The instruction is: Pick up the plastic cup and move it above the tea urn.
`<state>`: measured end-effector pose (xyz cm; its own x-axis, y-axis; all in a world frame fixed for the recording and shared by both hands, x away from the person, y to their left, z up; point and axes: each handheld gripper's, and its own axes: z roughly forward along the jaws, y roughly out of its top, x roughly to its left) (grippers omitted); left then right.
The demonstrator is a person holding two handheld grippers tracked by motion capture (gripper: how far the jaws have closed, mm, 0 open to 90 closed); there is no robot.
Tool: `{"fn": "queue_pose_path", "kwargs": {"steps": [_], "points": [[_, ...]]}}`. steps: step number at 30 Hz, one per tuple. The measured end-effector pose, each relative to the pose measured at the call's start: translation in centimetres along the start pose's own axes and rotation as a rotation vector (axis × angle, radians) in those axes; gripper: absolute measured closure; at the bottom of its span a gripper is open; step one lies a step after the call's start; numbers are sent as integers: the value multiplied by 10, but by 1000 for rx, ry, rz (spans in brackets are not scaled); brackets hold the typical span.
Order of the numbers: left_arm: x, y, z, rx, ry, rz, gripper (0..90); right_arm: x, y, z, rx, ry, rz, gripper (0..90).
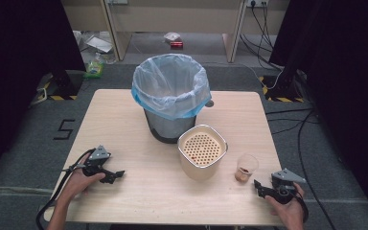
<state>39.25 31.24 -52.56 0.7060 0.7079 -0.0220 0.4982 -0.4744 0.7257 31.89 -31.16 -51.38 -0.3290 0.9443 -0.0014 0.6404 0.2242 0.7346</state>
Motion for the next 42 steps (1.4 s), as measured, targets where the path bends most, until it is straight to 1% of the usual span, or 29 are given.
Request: {"fn": "queue_pose_path", "kwargs": {"steps": [9,12,14,15,17,18,19,20,21,22,23,25,28,29,33,35,37,38,42], "points": [[0,0,0,-1,1,0,0,0,0,0,0,0,-1,238],[0,0,0,-1,1,0,0,0,0,0,2,2,5,234],[0,0,0,-1,1,0,0,0,1,-1,16,7,7,221],[0,0,0,-1,1,0,0,-1,1,-2,18,9,-1,221],[0,0,0,-1,1,0,0,0,2,-3,18,10,8,221],[0,0,0,-1,1,0,0,-2,4,-7,-2,6,-4,219],[0,0,0,-1,1,0,0,-1,5,-10,-8,4,16,219],[0,0,0,-1,1,0,0,-2,7,-12,-21,4,11,220],[0,0,0,-1,1,0,0,-2,7,-12,-21,4,11,220],[0,0,0,-1,1,0,0,-1,12,-19,-44,1,23,236],[0,0,0,-1,1,0,0,-2,15,-22,-57,1,15,247],[0,0,0,-1,1,0,0,0,20,-27,-67,-3,29,251],[0,0,0,-1,1,0,0,3,26,-34,-78,-5,23,276],[0,0,0,-1,1,0,0,4,28,-36,-75,-4,34,286],[0,0,0,-1,1,0,0,7,32,-43,-76,-2,33,320],[0,0,0,-1,1,0,0,8,35,-46,-78,9,23,349],[0,0,0,-1,1,0,0,8,37,-48,-85,5,26,351],[0,0,0,-1,1,1,0,9,40,-52,-94,3,28,372],[0,0,0,-1,1,0,0,10,49,-62,-127,5,19,393]]}}
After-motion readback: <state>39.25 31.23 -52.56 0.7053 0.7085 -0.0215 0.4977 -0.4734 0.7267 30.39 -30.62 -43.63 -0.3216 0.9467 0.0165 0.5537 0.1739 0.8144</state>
